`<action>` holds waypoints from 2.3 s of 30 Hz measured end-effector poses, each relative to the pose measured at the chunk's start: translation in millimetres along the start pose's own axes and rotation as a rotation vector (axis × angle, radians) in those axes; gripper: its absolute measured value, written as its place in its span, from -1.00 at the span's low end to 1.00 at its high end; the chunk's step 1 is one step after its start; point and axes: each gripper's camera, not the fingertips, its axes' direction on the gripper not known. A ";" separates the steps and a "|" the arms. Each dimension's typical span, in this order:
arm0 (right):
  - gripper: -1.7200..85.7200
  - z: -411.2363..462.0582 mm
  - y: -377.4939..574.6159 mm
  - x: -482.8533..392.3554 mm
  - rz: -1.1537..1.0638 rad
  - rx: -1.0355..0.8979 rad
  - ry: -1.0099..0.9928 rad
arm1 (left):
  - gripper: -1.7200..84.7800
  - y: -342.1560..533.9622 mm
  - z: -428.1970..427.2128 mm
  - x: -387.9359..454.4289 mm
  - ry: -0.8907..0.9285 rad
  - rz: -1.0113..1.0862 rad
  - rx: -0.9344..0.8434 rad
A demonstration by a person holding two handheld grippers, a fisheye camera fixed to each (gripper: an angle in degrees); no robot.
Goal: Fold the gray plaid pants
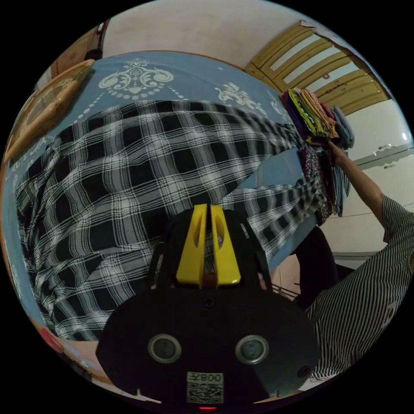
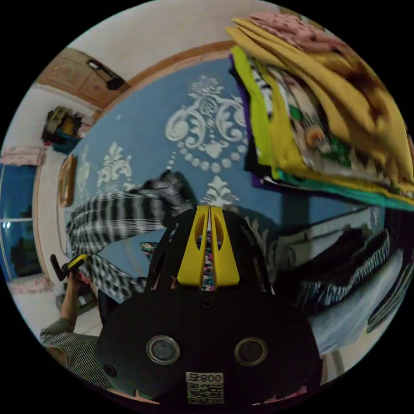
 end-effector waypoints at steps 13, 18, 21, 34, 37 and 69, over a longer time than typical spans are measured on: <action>-0.87 15.9 -41.2 -94.8 -0.325 0.015 0.161 | -0.81 -89.5 15.1 45.7 0.013 0.109 0.136; -0.82 12.2 -29.8 -102.6 -0.437 0.025 0.080 | -0.78 -179.0 67.0 105.8 -0.032 0.310 0.093; -0.82 19.2 -23.4 -113.1 -0.551 -0.010 0.182 | -0.78 -225.6 97.0 126.7 -0.068 0.324 0.066; -0.93 42.3 -19.0 -130.9 -0.669 -0.072 0.258 | -0.94 -291.1 159.6 184.0 -0.160 0.316 0.008; -0.94 12.3 -2.4 -133.6 -0.690 0.016 0.236 | -0.95 -283.4 143.3 198.0 -0.112 0.338 0.094; -0.82 40.8 -82.6 -46.1 -0.466 -0.001 0.130 | -0.90 -344.2 305.8 345.9 -0.070 0.469 -0.021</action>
